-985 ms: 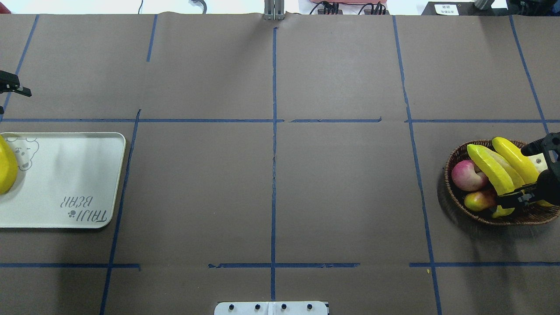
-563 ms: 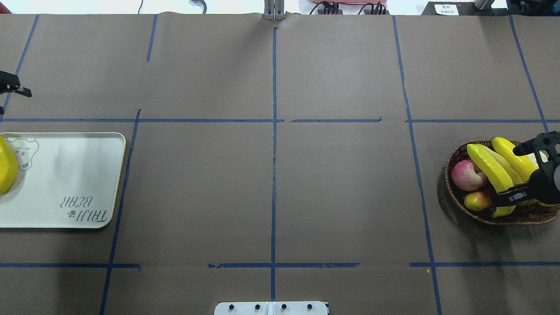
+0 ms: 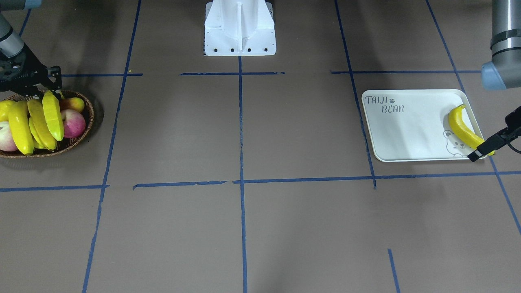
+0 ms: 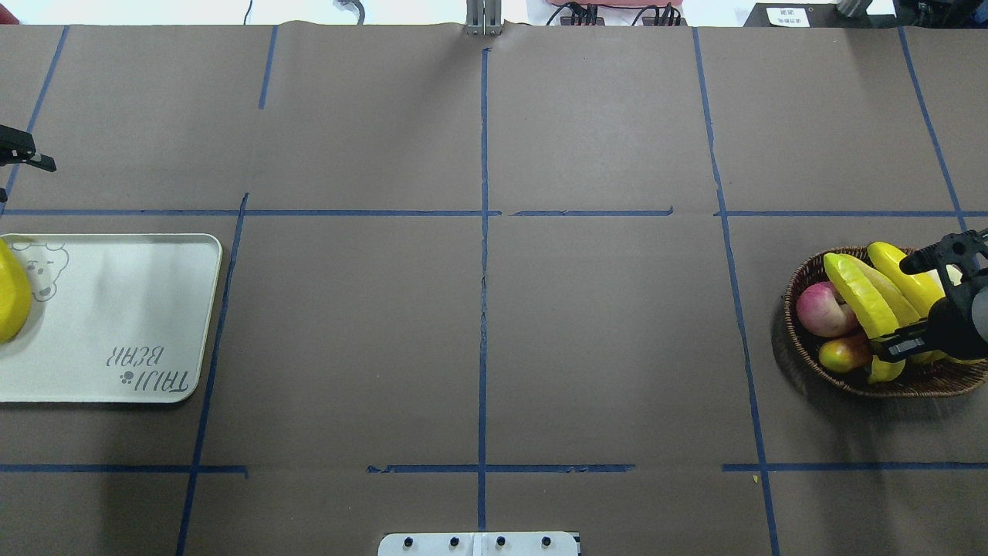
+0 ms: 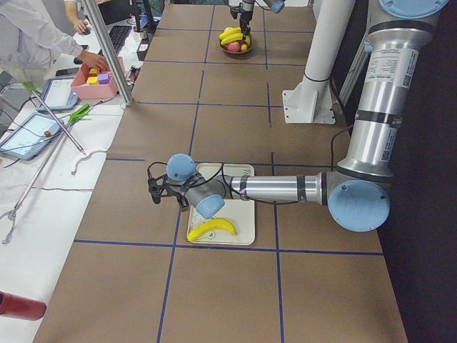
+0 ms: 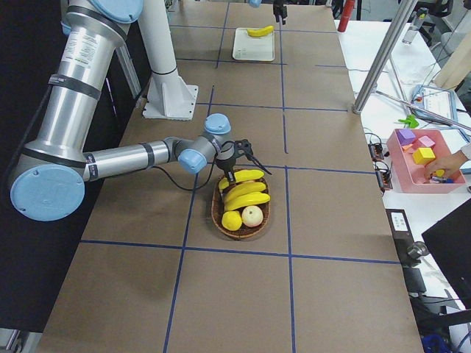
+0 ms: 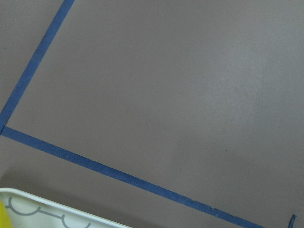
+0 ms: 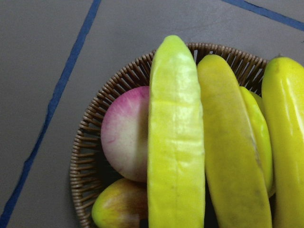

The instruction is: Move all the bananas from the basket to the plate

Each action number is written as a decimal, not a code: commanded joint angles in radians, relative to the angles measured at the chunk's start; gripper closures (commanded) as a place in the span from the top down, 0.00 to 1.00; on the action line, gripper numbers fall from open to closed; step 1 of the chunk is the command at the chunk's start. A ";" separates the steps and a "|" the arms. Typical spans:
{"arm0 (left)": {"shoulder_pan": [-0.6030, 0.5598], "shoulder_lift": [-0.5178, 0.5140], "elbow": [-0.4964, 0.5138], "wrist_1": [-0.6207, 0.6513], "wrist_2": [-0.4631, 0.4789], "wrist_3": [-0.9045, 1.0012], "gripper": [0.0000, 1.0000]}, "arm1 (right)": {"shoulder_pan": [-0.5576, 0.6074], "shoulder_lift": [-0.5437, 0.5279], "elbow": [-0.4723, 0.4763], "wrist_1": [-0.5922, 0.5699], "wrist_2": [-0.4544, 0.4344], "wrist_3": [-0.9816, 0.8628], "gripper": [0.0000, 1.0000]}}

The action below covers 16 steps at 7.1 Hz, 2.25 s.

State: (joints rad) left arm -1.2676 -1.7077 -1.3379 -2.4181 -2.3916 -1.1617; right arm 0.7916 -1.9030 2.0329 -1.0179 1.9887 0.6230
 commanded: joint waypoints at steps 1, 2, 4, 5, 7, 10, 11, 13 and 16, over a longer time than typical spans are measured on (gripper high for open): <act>0.002 -0.001 0.000 0.001 0.000 -0.003 1.00 | 0.085 0.001 0.042 -0.001 0.107 -0.006 0.00; 0.002 -0.007 0.000 0.001 0.000 -0.001 1.00 | 0.160 0.008 0.064 -0.001 0.210 -0.006 0.00; 0.004 -0.015 -0.007 -0.002 -0.003 0.002 1.00 | 0.227 0.118 0.058 0.001 0.281 0.003 0.00; 0.032 -0.035 -0.012 -0.028 -0.003 0.005 1.00 | 0.227 0.227 -0.001 0.004 0.280 0.030 0.00; 0.108 -0.079 -0.018 -0.160 -0.001 -0.003 1.00 | 0.209 0.486 -0.138 0.012 0.275 0.291 0.00; 0.170 -0.225 -0.018 -0.179 0.003 -0.004 1.00 | 0.073 0.714 -0.229 0.012 0.143 0.524 0.03; 0.210 -0.254 -0.020 -0.183 0.008 -0.103 1.00 | 0.028 0.779 -0.240 0.012 0.084 0.622 0.03; 0.252 -0.351 -0.055 -0.183 0.063 -0.342 1.00 | -0.049 0.892 -0.296 0.013 -0.013 0.656 0.02; 0.420 -0.440 -0.168 -0.183 0.354 -0.597 1.00 | -0.107 1.022 -0.455 0.184 -0.076 0.742 0.02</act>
State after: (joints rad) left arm -0.9136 -2.1091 -1.4673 -2.6016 -2.1450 -1.6754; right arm 0.7090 -0.9377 1.6586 -0.9101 1.9381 1.3391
